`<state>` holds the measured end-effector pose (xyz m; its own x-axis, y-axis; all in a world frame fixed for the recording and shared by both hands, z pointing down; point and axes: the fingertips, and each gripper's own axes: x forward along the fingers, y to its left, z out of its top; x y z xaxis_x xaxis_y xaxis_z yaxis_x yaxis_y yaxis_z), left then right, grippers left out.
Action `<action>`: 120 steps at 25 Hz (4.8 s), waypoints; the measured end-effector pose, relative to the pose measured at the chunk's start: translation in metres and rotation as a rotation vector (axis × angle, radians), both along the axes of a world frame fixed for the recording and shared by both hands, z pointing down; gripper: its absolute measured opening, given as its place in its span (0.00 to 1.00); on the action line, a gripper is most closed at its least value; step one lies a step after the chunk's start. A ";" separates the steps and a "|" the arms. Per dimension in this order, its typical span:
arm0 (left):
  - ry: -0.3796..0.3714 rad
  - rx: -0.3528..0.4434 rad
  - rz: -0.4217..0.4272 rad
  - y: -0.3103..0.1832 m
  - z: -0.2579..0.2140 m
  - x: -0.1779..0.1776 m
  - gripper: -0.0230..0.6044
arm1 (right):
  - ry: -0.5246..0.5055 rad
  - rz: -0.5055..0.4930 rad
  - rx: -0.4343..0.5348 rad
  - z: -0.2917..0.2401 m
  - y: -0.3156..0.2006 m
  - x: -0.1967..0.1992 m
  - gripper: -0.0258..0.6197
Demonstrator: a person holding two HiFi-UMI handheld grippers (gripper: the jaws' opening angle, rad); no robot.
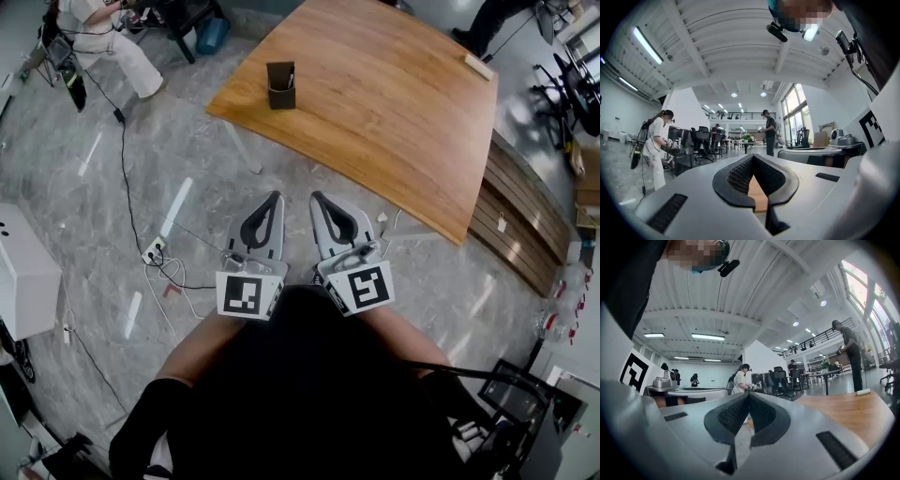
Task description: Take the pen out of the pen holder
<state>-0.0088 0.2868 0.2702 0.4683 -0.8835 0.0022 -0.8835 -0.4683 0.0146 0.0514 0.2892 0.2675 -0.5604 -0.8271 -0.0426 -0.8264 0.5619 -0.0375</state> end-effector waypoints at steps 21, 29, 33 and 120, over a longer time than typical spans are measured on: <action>-0.008 -0.040 -0.056 -0.185 0.037 -0.002 0.04 | 0.040 -0.053 -0.065 0.042 -0.185 -0.007 0.06; -0.019 -0.093 -0.001 -0.311 0.052 -0.046 0.04 | 0.043 0.008 -0.096 0.054 -0.305 -0.052 0.06; -0.033 -0.110 0.021 -0.353 0.064 -0.058 0.04 | 0.040 0.058 -0.127 0.069 -0.346 -0.060 0.06; -0.032 -0.248 0.086 -0.440 0.146 -0.053 0.05 | 0.144 0.153 -0.208 0.083 -0.419 -0.042 0.10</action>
